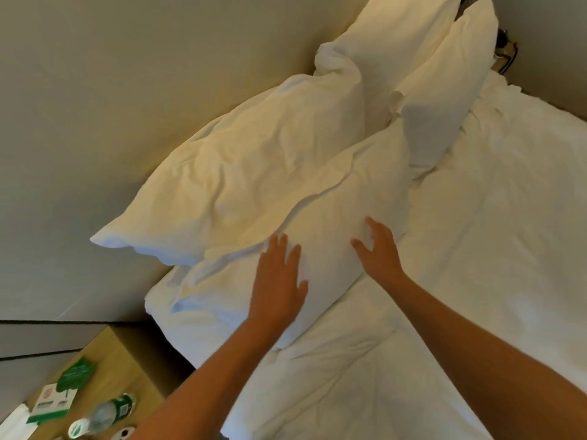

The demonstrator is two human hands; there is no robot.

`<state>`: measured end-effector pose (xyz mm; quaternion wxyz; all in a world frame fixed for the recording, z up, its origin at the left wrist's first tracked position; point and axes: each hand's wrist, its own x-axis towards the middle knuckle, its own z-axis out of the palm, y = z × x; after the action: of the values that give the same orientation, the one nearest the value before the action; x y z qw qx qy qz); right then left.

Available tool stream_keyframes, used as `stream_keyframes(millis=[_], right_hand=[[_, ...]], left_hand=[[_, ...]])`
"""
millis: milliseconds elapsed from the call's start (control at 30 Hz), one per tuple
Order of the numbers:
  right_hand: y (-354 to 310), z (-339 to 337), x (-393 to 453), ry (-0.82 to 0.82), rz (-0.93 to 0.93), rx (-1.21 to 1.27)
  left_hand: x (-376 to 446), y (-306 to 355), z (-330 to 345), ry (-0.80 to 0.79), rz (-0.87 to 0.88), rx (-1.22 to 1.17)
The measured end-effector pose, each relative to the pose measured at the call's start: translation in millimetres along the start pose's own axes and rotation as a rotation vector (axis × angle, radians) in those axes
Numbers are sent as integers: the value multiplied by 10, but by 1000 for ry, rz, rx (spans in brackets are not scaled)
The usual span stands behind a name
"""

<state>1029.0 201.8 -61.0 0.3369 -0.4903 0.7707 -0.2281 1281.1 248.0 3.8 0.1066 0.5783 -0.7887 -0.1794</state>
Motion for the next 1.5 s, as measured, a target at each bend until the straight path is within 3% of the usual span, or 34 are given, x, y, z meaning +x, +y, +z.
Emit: stream_keyframes(millis=[167,300,433,667,767,1033,1233,1500], right_hand=[[486,519,-122,-32,228,195],[682,892,5,1,311,345],[652,1202,279,68,264,406],[-76,1467,1006,116,189,534],[-290,1469,1345,88,202,494],[-112,1281,1261,-26,286,261],[-128,1009,877,-118,160,101],[-276,673,80,-298,71,-43]], left_hand=[[-51,-4,707,-193,202,334],[31,-294,1026,-139,236,420],[276,-566,1192,-88,234,435],[1017,-1091,919,54,246,489],[1334,-1188,793,62,236,484],[1154,-983,645,-153,174,496],[1012,-915,136,-64,123,494],[659,-927,-118,-159,21,525]])
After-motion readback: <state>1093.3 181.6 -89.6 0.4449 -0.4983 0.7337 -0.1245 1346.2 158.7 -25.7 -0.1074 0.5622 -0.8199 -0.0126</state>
